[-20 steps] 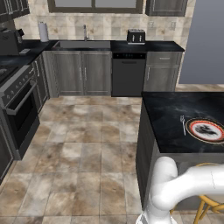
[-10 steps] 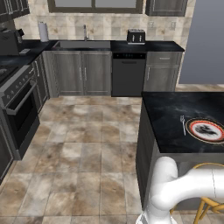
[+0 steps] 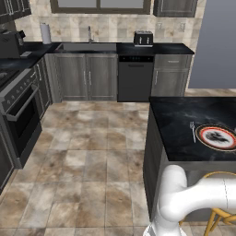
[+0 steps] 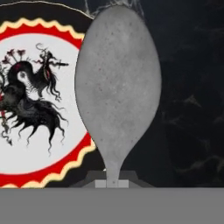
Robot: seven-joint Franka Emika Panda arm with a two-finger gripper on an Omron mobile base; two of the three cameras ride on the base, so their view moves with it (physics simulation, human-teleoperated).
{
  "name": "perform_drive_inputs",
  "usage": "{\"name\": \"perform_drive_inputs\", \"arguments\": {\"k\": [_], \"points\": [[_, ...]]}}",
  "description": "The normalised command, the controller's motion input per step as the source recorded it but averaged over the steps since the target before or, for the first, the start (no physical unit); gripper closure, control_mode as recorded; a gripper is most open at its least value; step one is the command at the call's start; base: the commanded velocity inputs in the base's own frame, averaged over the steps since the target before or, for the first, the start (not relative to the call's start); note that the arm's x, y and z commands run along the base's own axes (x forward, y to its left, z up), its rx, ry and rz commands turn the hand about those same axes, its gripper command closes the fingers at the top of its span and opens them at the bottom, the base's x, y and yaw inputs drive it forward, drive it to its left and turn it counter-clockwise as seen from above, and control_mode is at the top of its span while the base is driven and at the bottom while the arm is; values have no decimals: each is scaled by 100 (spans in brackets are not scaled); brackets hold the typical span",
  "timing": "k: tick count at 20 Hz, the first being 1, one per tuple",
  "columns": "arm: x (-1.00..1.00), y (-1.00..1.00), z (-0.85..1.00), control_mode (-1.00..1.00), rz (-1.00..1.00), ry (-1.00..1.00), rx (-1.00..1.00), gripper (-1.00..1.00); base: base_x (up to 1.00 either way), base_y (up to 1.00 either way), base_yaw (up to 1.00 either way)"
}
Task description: Take the fork and place it on the left side of the plate. Then take the spoon and place it on the right side of the plate. Make sure they're directly next to the plate.
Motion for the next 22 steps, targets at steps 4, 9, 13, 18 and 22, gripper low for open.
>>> {"name": "perform_drive_inputs", "arguments": {"k": [4, 9, 13, 18, 22], "points": [[30, -12, -23, -100, 0, 0, 0, 100, 0, 0, 0], [22, -27, -20, -100, 0, 0, 0, 100, 0, 0, 0], [18, -29, -17, -100, 0, 0, 0, 100, 0, 0, 0], [18, -32, -9, -100, 0, 0, 0, 100, 0, 0, 0], [24, -31, -6, -100, 0, 0, 0, 100, 0, 0, 0]]}}
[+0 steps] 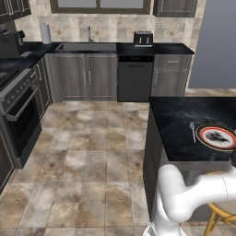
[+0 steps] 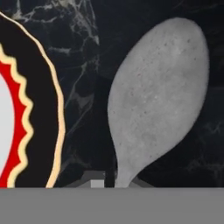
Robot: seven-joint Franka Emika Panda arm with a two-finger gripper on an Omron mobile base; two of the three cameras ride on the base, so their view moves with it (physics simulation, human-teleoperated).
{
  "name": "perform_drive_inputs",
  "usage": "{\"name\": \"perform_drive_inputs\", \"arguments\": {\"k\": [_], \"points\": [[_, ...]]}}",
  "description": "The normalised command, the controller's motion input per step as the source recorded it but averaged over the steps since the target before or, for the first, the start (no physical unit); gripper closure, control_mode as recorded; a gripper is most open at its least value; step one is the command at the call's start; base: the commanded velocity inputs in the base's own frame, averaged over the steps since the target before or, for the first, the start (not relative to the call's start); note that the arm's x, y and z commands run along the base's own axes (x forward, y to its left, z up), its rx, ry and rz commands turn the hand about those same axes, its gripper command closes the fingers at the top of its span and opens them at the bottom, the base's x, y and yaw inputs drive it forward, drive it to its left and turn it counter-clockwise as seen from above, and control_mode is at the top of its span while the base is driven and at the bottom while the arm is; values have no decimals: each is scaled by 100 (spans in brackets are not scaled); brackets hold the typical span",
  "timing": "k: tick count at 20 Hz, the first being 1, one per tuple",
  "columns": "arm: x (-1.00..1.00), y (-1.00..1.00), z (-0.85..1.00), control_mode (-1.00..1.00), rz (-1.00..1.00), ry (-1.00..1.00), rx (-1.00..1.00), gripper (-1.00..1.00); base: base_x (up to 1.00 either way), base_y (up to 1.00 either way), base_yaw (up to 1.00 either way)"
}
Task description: Take the fork and place it on the left side of the plate. Then take the spoon and place it on the right side of the plate. Make sure they're directly next to the plate.
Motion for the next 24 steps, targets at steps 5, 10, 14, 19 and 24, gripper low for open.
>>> {"name": "perform_drive_inputs", "arguments": {"k": [5, 10, 14, 19, 24], "points": [[8, -13, -10, -100, 0, 0, 0, 100, 0, 0, 0], [-3, 1, -2, -100, 0, 0, 0, -100, 0, 0, 0], [-9, 5, -1, -100, -1, 0, 1, -100, 0, 0, 0], [0, 0, 0, -100, -2, 0, 4, -100, 0, 0, 0], [0, 18, 0, -100, -3, 0, 4, -100, 0, 0, 0]]}}
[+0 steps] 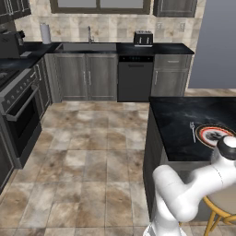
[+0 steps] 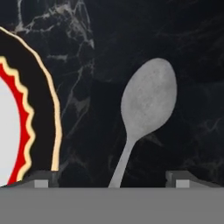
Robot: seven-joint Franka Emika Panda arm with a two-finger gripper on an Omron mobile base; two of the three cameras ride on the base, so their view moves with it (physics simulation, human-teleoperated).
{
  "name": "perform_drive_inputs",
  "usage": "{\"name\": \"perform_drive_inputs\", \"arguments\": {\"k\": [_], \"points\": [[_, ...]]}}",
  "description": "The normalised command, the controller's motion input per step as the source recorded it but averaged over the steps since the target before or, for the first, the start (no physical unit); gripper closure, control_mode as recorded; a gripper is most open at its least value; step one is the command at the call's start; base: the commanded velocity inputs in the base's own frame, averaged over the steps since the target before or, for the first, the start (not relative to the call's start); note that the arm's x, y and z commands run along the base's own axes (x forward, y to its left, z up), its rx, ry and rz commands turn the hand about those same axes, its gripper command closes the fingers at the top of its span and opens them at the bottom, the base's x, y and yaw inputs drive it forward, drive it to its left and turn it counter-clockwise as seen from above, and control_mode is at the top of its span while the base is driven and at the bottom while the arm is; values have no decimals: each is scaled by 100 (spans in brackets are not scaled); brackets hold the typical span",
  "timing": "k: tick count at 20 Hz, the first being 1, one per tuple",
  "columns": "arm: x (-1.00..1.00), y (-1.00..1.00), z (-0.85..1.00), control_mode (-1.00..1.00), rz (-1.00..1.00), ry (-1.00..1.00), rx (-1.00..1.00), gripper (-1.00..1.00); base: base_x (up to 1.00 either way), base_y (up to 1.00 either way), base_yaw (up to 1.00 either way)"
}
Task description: Take the fork and place it on the left side of the plate. Then take the spoon and place it on the right side of the plate. Make sure they're directly next to the plate.
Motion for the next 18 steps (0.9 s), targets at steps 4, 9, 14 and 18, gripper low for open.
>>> {"name": "perform_drive_inputs", "arguments": {"k": [4, 9, 14, 18], "points": [[-14, 16, 18, -100, 0, 0, 8, -100, 0, 0, 0], [-56, 35, 45, -100, 0, -3, 9, -100, 0, 0, 0], [-65, 90, 40, -100, 0, -2, 0, -100, 0, 0, 0], [-45, 100, 21, -100, 0, 0, -12, -100, 0, 0, 0]]}}
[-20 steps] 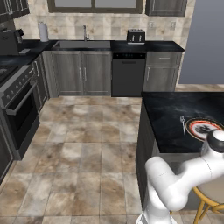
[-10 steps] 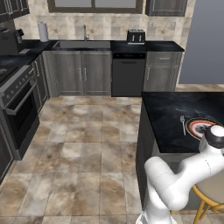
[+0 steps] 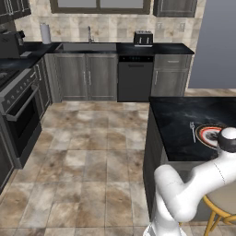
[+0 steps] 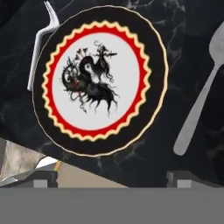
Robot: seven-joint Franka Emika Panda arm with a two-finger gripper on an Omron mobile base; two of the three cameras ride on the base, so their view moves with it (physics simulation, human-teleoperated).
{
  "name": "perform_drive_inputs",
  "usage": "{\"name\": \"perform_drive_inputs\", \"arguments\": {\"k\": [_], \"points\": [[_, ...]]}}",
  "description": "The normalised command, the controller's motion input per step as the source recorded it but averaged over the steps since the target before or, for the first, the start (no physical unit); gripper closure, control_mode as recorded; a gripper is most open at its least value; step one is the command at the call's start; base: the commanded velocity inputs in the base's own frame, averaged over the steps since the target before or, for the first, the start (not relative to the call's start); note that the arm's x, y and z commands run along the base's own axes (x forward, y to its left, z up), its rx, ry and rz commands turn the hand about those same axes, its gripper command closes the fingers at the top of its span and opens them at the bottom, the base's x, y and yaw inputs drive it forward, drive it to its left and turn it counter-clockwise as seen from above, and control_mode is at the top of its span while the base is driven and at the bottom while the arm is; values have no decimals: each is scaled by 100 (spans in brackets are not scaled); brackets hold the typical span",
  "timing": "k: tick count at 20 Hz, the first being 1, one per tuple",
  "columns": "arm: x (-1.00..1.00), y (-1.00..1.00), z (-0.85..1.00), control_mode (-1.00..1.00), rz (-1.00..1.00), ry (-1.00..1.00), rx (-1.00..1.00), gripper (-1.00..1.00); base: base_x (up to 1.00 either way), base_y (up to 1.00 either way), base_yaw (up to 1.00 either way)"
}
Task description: Take the fork and place it on the left side of the plate. Then take the spoon and place it on the right side of the plate. Make sure they're directly next to the plate.
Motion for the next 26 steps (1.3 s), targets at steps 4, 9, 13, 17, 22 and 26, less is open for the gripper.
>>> {"name": "perform_drive_inputs", "arguments": {"k": [4, 9, 13, 17, 22, 26], "points": [[-25, 100, -4, -100, 0, -1, -40, -100, 0, 0, 0], [-34, 100, -71, -100, 0, -14, -58, -100, 0, 0, 0], [-52, 100, -100, -100, 0, -31, -70, -100, 0, 0, 0], [-79, 100, -100, -100, 5, -49, -65, -100, 0, 0, 0], [-83, 100, -9, -100, 22, -35, -44, -100, 0, 0, 0], [-59, 100, 60, -100, 36, -14, -39, -100, 0, 0, 0]]}}
